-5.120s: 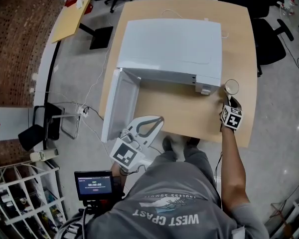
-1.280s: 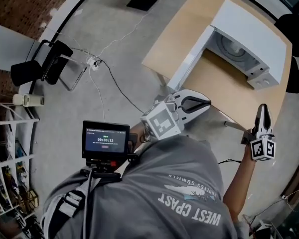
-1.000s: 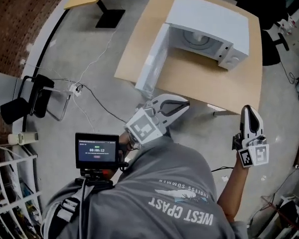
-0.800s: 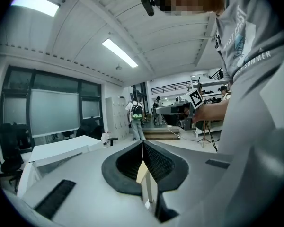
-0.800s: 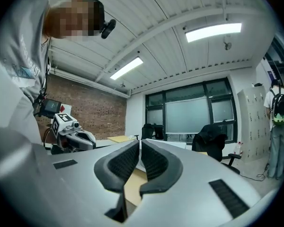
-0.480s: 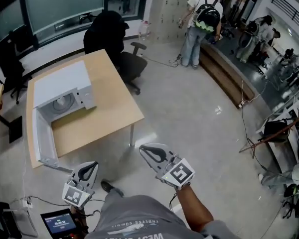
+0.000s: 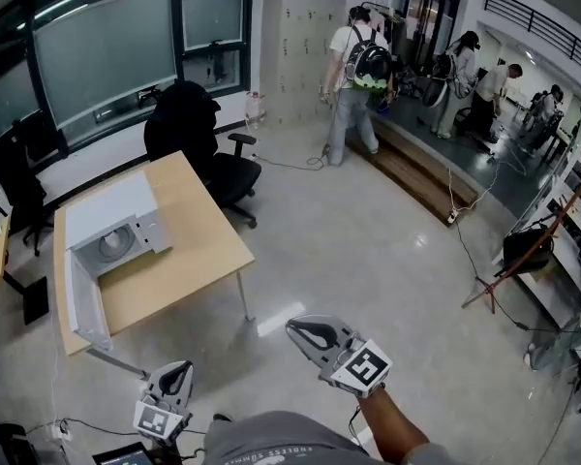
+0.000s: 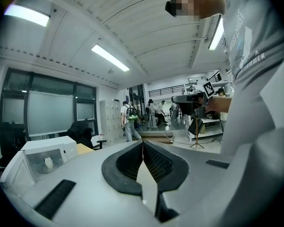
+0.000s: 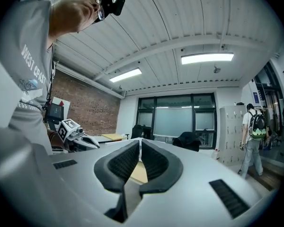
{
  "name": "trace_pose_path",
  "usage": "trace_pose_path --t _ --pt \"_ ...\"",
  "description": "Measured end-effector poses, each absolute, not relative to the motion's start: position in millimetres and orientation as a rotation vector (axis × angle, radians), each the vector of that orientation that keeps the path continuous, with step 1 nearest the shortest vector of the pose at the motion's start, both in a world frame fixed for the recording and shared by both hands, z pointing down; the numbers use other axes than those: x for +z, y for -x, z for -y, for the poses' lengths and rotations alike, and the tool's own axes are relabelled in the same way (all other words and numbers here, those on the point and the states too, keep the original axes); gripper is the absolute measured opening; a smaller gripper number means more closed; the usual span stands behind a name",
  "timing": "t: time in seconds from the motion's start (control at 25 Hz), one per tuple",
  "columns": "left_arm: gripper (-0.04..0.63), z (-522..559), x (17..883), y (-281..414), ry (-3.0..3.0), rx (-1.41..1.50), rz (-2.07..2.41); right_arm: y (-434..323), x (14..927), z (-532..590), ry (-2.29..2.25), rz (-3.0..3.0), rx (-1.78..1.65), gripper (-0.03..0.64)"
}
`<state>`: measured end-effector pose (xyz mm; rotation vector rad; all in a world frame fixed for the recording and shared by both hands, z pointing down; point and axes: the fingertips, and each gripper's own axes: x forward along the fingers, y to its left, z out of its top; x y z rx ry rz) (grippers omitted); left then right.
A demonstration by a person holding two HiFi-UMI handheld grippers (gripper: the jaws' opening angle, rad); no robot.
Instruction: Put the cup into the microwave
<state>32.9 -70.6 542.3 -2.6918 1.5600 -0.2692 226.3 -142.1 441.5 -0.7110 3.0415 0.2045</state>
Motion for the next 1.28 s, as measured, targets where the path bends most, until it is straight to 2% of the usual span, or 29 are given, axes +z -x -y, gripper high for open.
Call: trace_pose_path --t 0.4,0.96,1.28 --pt "0.021 20.6 528.7 -38.1 2.691 -0.296 -1.486 -236.7 419.2 88.4 0.799 -2.991 0.226 0.028" --pt "0.021 -153.4 540.6 68.3 2.73 -0.25 -1.485 -111.7 402.0 -76.9 0.804 -3.02 0.288 0.018" --pt "0.021 -217.6 553.8 75.6 2.776 -0.238 -1.381 -107.8 402.3 -160.4 0.892 -2.987 0.345 0.018"
